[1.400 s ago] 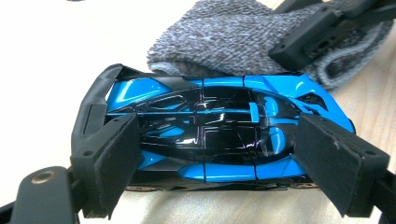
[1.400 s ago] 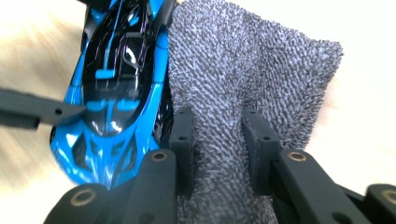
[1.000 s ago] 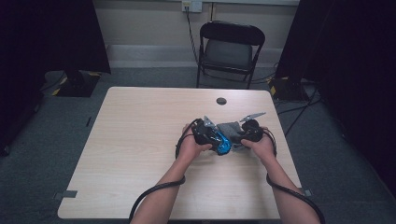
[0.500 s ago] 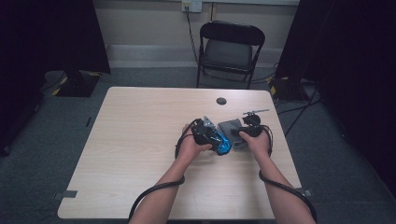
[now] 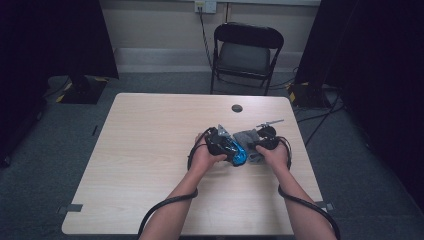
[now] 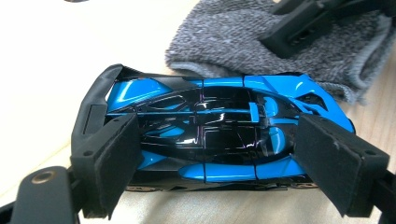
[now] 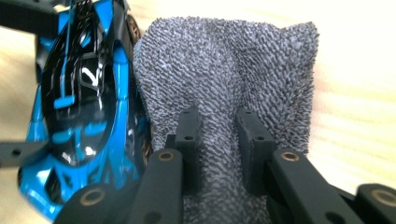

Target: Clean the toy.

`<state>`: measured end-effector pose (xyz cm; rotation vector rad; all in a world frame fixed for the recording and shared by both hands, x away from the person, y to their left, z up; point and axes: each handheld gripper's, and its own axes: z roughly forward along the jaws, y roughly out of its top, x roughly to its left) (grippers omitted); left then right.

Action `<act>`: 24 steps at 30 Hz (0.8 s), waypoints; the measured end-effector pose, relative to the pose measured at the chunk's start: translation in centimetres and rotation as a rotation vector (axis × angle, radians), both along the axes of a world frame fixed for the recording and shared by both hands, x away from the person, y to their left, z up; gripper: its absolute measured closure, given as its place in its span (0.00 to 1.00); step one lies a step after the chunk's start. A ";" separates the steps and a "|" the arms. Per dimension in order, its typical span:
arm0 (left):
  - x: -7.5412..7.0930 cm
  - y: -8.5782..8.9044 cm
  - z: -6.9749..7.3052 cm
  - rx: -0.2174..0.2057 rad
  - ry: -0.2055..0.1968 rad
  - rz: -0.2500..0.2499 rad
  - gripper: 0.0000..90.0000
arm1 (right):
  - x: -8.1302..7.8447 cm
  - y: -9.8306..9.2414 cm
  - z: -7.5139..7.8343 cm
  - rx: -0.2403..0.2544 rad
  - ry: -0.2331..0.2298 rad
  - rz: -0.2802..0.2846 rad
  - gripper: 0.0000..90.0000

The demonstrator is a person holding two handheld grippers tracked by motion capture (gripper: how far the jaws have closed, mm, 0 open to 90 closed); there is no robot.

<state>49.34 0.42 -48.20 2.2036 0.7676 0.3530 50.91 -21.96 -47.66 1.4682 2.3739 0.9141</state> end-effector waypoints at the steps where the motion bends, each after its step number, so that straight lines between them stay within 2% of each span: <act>1: 0.0 0.0 0.0 -0.001 0.000 0.000 0.16 | -0.2 -0.2 0.0 0.000 0.004 0.004 0.82; 10: 0.0 -0.1 0.1 0.006 0.008 0.004 0.16 | -1.9 -1.8 0.3 0.010 0.025 0.031 0.83; 18: 0.0 -0.1 0.1 0.006 0.008 0.004 0.16 | -2.8 -3.4 1.2 0.048 -0.020 -0.009 0.84; 24: 0.1 -0.1 0.1 0.005 0.005 0.001 0.16 | -1.7 -3.1 2.0 0.018 -0.082 -0.029 0.84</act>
